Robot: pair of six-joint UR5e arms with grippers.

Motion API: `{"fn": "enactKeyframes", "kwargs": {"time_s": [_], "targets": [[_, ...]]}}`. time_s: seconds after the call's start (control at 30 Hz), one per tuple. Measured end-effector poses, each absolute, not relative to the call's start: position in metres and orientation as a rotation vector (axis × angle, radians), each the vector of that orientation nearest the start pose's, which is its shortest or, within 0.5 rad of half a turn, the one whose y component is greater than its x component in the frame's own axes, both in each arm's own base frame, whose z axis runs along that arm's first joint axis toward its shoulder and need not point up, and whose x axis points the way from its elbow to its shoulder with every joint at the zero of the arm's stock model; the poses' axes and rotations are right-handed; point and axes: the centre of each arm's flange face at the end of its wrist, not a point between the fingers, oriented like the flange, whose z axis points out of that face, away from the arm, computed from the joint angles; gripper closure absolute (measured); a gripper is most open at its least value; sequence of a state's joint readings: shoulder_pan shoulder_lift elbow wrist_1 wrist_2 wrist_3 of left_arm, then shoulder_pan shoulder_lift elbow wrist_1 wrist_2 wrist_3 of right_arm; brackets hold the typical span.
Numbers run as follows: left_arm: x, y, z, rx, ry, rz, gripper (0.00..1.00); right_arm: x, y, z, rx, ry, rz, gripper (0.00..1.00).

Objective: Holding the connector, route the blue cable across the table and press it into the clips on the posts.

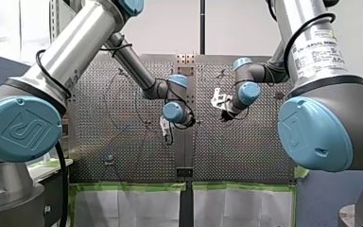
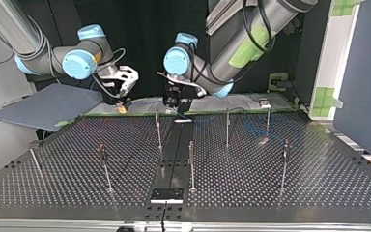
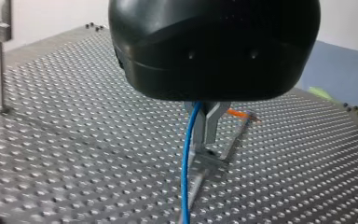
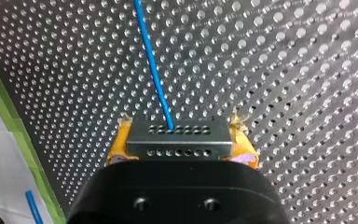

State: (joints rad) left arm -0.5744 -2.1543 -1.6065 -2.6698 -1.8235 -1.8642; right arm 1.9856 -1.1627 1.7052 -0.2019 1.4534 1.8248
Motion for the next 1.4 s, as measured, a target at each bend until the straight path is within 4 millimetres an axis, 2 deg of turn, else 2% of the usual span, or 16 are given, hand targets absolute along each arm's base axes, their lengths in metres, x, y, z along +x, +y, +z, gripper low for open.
{"fn": "enactKeyframes", "kwargs": {"time_s": [0.37,0.47,0.87,1.4], "targets": [[0.486,-0.436,0.127,0.073,1.787,-0.414,1.00,0.355,-0.468,0.200,-2.341,1.871,-1.931,1.00],[0.495,-0.436,0.121,0.070,1.787,-0.410,1.00,0.353,-0.472,0.196,-2.332,1.881,-1.947,1.00],[0.534,-0.433,0.148,0.031,1.735,-0.403,1.00,0.340,-0.490,0.193,-2.296,1.926,-2.001,1.00],[0.560,-0.427,0.166,0.039,1.703,-0.431,1.00,0.320,-0.511,0.194,-2.268,1.988,-2.031,1.00]]}}
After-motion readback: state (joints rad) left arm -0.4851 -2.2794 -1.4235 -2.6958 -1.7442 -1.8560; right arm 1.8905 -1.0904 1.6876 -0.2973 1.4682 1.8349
